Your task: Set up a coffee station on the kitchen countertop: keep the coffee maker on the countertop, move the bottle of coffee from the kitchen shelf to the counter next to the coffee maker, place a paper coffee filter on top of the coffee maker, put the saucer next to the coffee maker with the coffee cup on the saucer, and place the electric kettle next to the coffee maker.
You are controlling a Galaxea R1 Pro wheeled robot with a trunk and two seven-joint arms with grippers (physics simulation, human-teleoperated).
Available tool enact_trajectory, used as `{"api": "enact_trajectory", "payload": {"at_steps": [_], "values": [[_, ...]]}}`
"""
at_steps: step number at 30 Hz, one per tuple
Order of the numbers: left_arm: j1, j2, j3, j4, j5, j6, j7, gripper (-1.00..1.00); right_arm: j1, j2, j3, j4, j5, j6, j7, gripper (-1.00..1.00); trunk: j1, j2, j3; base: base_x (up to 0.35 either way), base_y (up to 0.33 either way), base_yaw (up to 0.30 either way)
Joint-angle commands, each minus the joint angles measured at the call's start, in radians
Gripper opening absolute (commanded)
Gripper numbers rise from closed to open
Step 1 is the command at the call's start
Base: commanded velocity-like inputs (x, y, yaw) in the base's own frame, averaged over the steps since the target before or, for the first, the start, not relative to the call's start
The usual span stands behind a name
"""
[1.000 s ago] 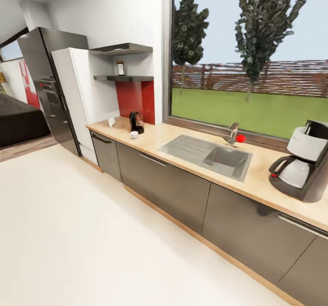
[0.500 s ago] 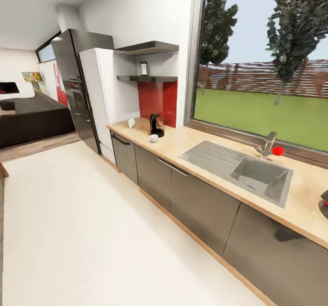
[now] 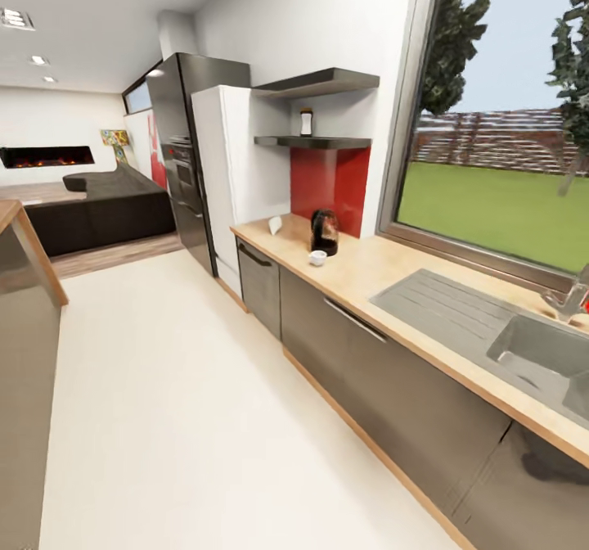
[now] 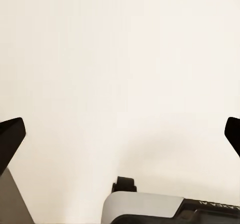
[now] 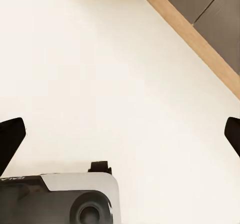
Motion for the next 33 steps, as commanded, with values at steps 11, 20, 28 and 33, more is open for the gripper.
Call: {"api": "enact_trajectory", "payload": {"at_steps": [11,20,28,33], "values": [[-0.001,0.0,-0.002,0.001,0.008,-0.003,-0.001,1.0,0.0,0.0,0.0,0.001,-0.007,-0.002,0.0,1.0,0.001,-0.002,-0.002,0.338,0.107,0.231],[-0.001,0.0,-0.002,0.001,0.007,-0.003,-0.001,1.0,0.0,0.0,0.004,0.072,-0.006,-0.003,0.002,1.0,0.001,-0.002,-0.002,0.338,0.044,0.021],[-0.001,0.0,-0.001,0.001,0.008,-0.003,-0.001,1.0,0.0,0.0,0.005,0.085,-0.005,-0.004,0.002,1.0,0.001,-0.002,-0.002,0.338,0.002,0.001],[-0.001,0.0,-0.002,0.001,0.007,-0.003,-0.001,1.0,0.0,0.0,0.005,0.086,-0.005,-0.005,0.002,1.0,0.001,-0.002,-0.002,0.338,0.045,0.0]]}}
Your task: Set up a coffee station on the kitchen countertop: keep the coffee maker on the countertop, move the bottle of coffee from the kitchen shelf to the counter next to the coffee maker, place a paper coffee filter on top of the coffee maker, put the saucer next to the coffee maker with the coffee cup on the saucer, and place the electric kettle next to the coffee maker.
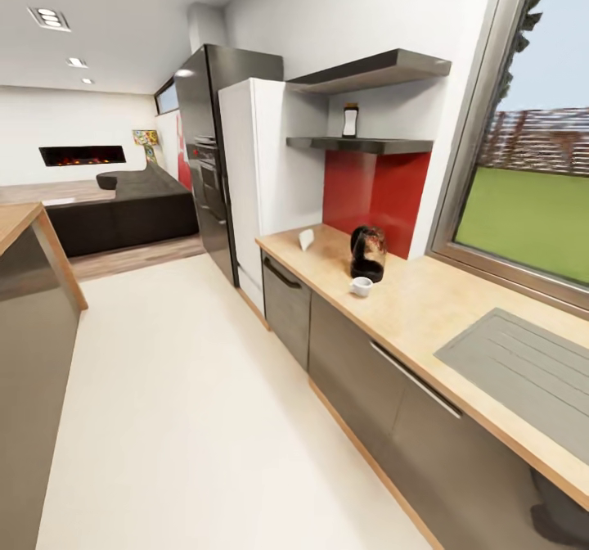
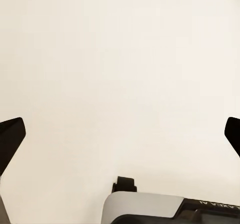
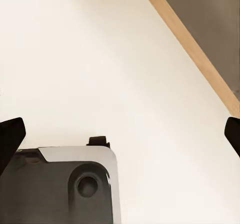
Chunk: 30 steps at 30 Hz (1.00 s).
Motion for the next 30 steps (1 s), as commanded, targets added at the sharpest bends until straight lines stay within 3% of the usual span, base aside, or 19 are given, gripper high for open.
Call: {"api": "enact_trajectory", "payload": {"at_steps": [1,30], "values": [[-0.001,0.0,0.0,0.001,0.009,-0.003,-0.001,1.0,0.0,0.0,0.0,0.0,-0.008,-0.003,0.001,1.0,0.001,-0.002,-0.002,0.338,0.084,0.0],[0.0,0.0,0.001,0.001,0.012,-0.003,-0.001,1.0,0.0,0.0,-0.001,0.001,-0.008,-0.003,-0.001,1.0,0.001,-0.002,-0.002,0.336,0.105,0.0]]}}
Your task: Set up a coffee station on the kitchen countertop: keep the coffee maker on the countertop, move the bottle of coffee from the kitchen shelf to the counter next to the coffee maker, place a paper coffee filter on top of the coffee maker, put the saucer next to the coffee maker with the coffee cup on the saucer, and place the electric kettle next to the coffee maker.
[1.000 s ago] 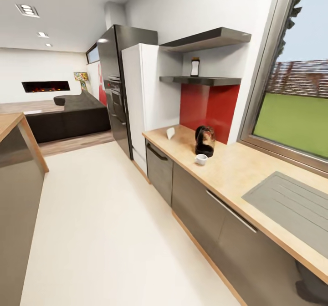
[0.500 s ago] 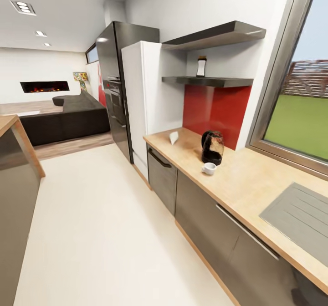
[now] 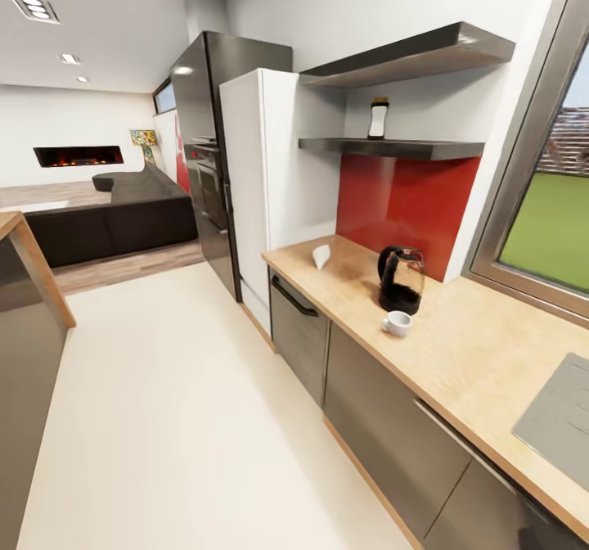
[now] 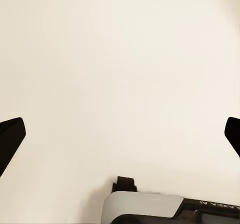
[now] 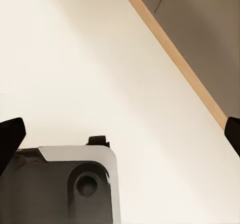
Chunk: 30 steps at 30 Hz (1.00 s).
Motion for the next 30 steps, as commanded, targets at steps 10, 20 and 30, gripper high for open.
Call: {"api": "enact_trajectory", "payload": {"at_steps": [10,20,30], "values": [[-0.001,0.0,-0.001,0.001,0.011,-0.003,-0.001,1.0,0.0,0.0,0.0,0.0,-0.008,-0.003,0.0,1.0,0.001,-0.002,-0.002,0.322,0.18,0.0],[-0.001,0.0,-0.001,0.001,0.011,-0.003,-0.001,1.0,0.0,0.0,-0.001,0.0,-0.008,-0.003,0.0,1.0,0.001,-0.002,-0.002,0.312,0.195,0.0],[-0.001,0.0,-0.001,0.001,0.011,-0.003,-0.001,1.0,0.0,0.0,-0.001,0.0,-0.008,-0.003,0.0,1.0,0.001,-0.002,-0.002,0.301,0.213,0.0]]}}
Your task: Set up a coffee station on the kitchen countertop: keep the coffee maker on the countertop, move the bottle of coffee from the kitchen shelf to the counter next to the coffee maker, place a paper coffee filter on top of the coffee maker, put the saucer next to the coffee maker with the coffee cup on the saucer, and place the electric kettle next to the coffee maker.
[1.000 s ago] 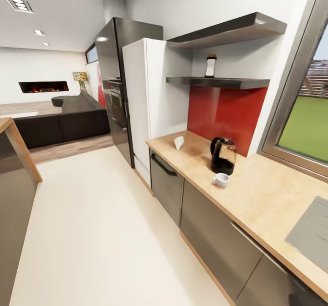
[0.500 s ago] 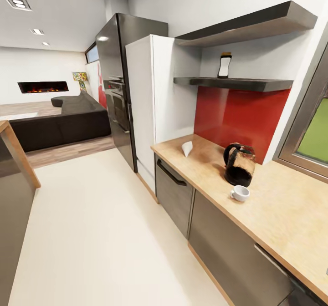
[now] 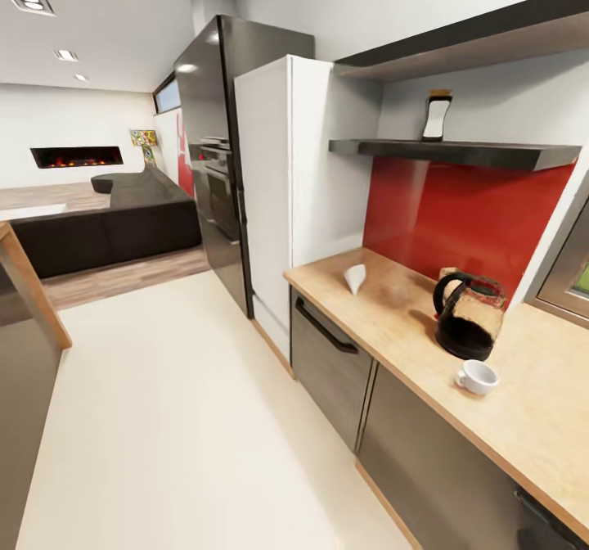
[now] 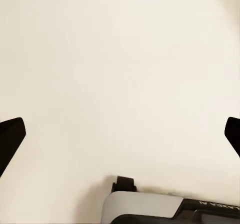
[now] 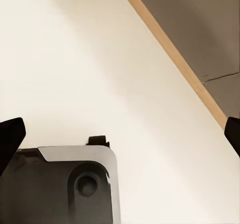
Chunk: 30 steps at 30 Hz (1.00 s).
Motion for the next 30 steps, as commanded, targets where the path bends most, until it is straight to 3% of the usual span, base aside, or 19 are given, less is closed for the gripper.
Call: {"api": "enact_trajectory", "payload": {"at_steps": [1,30], "values": [[-0.001,0.0,-0.001,0.001,0.01,-0.003,-0.001,1.0,0.0,0.0,0.0,-0.001,-0.008,-0.003,0.0,1.0,0.001,-0.002,-0.002,0.3,0.214,0.0],[-0.001,0.0,-0.001,0.001,0.01,-0.003,-0.001,1.0,0.0,0.0,-0.005,-0.002,-0.01,-0.001,0.001,1.0,0.001,-0.002,-0.002,0.287,0.228,0.0]]}}
